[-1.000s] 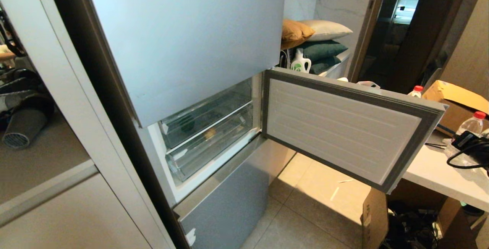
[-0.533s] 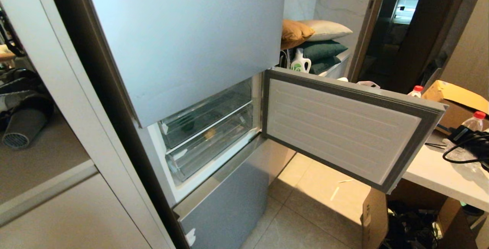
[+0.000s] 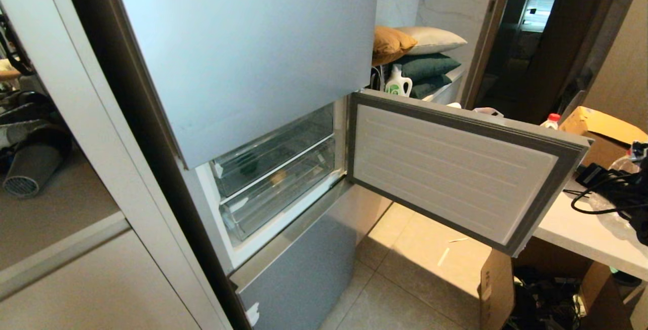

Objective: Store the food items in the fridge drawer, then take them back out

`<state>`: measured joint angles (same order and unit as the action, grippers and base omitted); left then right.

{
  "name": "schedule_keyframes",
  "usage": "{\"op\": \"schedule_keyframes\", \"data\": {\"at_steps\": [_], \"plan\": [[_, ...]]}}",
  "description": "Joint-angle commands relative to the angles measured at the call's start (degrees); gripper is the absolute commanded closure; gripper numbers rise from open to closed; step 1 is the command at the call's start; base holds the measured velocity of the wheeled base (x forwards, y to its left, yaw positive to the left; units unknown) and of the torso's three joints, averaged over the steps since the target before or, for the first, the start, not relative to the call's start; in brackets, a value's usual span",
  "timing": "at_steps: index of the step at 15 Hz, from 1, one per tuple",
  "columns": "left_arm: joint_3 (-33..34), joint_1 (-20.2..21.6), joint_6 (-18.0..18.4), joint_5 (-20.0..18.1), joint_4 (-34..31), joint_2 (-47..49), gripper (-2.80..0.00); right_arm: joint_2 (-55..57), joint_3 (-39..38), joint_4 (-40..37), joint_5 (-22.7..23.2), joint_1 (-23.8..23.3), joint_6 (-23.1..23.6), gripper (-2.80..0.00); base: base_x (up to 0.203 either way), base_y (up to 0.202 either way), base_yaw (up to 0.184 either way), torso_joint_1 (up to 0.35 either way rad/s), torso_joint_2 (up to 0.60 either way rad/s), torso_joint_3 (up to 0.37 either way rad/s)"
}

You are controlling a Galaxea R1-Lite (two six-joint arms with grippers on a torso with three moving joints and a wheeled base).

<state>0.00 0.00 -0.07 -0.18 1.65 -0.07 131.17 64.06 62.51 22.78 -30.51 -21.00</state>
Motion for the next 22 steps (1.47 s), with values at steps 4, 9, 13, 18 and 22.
{"op": "schedule_keyframes", "data": {"at_steps": [4,9,13,18,22], "plan": [[0.6,0.0,0.0,0.0,0.0,0.0,0.0,0.0,0.0,0.3,0.2,2.6,-0.3,0.0,0.0,0.0,0.0,0.0,0.0,0.0],[0.6,0.0,0.0,0.0,0.0,0.0,0.0,-2.7,-5.8,0.5,-0.1,4.9,-0.1,0.0,0.0,0.0,0.0,0.0,0.0,0.0],[0.6,0.0,0.0,0.0,0.0,0.0,0.0,-8.0,-13.5,0.5,-0.4,6.2,-0.2,0.0,0.0,0.0,0.0,0.0,0.0,0.0],[0.6,0.0,0.0,0.0,0.0,0.0,0.0,-16.3,-22.3,0.5,-1.6,6.8,-0.1,0.0,0.0,0.0,0.0,0.0,0.0,0.0],[0.6,0.0,0.0,0.0,0.0,0.0,0.0,-25.9,-31.1,0.5,-1.4,9.4,-0.1,0.0,0.0,0.0,0.0,0.0,0.0,0.0]]}}
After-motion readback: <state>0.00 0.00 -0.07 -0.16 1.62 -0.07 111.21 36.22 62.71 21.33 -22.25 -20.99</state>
